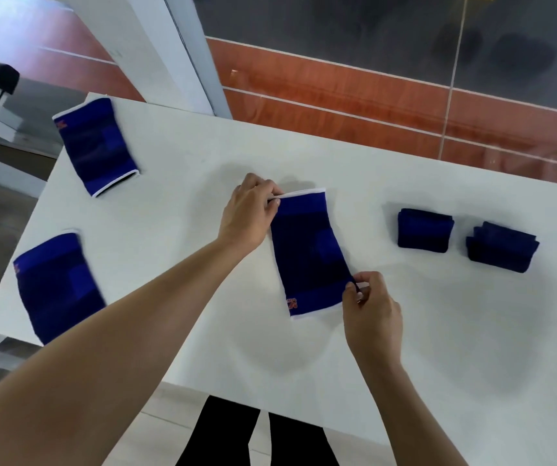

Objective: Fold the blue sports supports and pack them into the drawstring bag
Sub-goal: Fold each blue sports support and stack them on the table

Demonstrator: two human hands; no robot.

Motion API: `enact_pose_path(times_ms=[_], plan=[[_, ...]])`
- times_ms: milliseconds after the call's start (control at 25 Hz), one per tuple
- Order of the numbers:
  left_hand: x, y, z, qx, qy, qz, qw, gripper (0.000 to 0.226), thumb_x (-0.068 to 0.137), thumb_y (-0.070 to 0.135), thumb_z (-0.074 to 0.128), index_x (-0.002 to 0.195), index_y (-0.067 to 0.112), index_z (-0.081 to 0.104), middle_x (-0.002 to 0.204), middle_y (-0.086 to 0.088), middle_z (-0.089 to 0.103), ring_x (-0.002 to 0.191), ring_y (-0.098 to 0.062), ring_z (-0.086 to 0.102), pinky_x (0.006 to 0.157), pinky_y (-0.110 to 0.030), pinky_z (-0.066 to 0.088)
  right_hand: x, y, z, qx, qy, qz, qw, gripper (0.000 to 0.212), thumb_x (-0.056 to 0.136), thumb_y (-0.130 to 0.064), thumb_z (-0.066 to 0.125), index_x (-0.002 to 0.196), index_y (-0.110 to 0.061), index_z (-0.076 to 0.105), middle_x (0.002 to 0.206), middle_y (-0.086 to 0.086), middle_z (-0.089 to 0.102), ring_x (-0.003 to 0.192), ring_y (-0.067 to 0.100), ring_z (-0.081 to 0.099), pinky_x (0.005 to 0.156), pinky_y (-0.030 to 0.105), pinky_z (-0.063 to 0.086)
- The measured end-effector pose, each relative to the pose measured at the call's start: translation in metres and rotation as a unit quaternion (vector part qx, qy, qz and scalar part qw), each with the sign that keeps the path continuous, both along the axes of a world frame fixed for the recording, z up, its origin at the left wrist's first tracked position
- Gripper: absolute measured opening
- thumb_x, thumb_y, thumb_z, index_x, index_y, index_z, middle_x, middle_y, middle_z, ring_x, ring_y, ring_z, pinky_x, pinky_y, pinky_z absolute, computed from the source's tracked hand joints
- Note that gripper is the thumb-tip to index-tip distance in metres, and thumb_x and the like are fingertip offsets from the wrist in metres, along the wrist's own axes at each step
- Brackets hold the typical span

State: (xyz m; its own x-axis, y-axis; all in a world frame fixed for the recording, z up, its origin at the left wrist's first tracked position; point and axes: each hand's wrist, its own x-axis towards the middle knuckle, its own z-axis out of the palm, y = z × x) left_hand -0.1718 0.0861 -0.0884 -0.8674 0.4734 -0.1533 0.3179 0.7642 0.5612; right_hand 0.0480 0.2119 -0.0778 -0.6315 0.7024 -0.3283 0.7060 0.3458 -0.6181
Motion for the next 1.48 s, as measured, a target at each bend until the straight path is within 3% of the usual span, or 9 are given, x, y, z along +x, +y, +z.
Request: enact_pose_path(times_ms=[320,520,680,760,840,1000,1160,1360,1480], plan=[[0.002,0.007,-0.014,-0.024,0.001,0.029,0.999,0.012,0.099,0.021,0.057,0.105,0.022,0.067,0.103,0.001,0.060,0.094,-0.022,0.060,0.077,-0.039,0.054,0.000,0.002,-0.002,-0.001,-0.015,0.033,0.999,0.015,0.092,-0.019,0.060,0.102,-0.023,0.050,0.087,-0.006,0.064,0.075,0.020,0.059,0.083,0.048,0.053],[0.015,0.007,-0.008,-0.020,0.033,0.033,0.999,0.024,0.097,0.013,0.059,0.121,0.017,0.059,0.121,-0.005,0.053,0.103,-0.027,0.057,0.080,-0.035,0.053,-0.001,0.001,-0.004,0.005,-0.022,0.020,1.000,0.028,0.089,-0.018,0.067,0.110,-0.022,0.050,0.100,-0.003,0.051,0.075,0.021,0.058,0.081,0.048,0.054],[0.082,-0.021,-0.001,-0.026,0.128,-0.092,0.987,0.033,0.093,0.005,0.053,0.123,0.014,0.063,0.121,-0.007,0.059,0.099,-0.029,0.055,0.084,-0.042,0.051,-0.010,-0.003,-0.001,0.010,-0.111,0.009,0.994,0.023,0.093,-0.030,0.059,0.110,-0.017,0.050,0.108,0.003,0.051,0.093,0.026,0.055,0.090,0.045,0.048],[0.123,-0.045,-0.005,-0.055,0.092,-0.158,0.982,0.044,0.093,0.011,0.048,0.136,0.016,0.057,0.142,-0.006,0.054,0.121,-0.028,0.054,0.100,-0.044,0.047,-0.013,-0.009,0.001,0.013,-0.137,0.015,0.990,0.025,0.094,-0.033,0.057,0.109,-0.013,0.053,0.110,0.005,0.052,0.096,0.027,0.054,0.091,0.043,0.046],[0.143,-0.067,-0.009,-0.088,0.055,-0.176,0.979,0.056,0.094,0.009,0.044,0.149,0.019,0.044,0.161,-0.004,0.035,0.144,-0.027,0.038,0.116,-0.040,0.037,-0.016,-0.013,0.005,-0.055,-0.106,-0.001,0.993,0.020,0.094,-0.030,0.058,0.106,-0.014,0.055,0.105,0.003,0.057,0.090,0.023,0.057,0.084,0.041,0.051],[0.138,-0.087,-0.004,-0.107,0.030,-0.203,0.973,0.087,0.079,-0.004,0.058,0.156,0.025,0.031,0.165,0.002,0.028,0.149,-0.027,0.032,0.118,-0.038,0.035,-0.022,-0.006,0.020,-0.316,-0.028,-0.154,0.936,0.020,0.092,-0.014,0.064,0.110,-0.017,0.056,0.089,0.008,0.069,0.065,0.018,0.064,0.060,0.032,0.054],[0.137,-0.094,-0.002,-0.023,0.013,-0.150,0.988,0.056,0.089,0.016,0.067,0.143,0.025,0.054,0.148,0.006,0.055,0.133,-0.021,0.051,0.107,-0.041,0.044,-0.016,-0.011,0.027,-0.471,0.048,-0.217,0.854,0.016,0.093,-0.006,0.060,0.106,-0.014,0.060,0.082,0.010,0.068,0.059,0.022,0.066,0.063,0.035,0.053],[0.135,-0.094,0.006,0.066,-0.060,-0.038,0.995,0.033,0.096,0.014,0.065,0.126,0.025,0.067,0.127,0.011,0.069,0.118,-0.014,0.061,0.101,-0.040,0.049,0.007,-0.015,0.004,-0.255,0.112,-0.160,0.947,0.027,0.100,-0.008,0.048,0.111,-0.024,0.067,0.100,-0.002,0.071,0.092,0.022,0.068,0.079,0.036,0.054],[0.136,-0.101,0.006,0.069,-0.086,-0.038,0.993,0.035,0.096,0.011,0.062,0.127,0.026,0.066,0.127,0.013,0.068,0.119,-0.013,0.060,0.103,-0.039,0.047,0.018,-0.020,-0.012,-0.036,0.093,0.132,0.986,0.046,0.090,-0.009,0.067,0.129,-0.033,0.060,0.129,-0.013,0.061,0.118,0.011,0.055,0.101,0.027,0.041]])
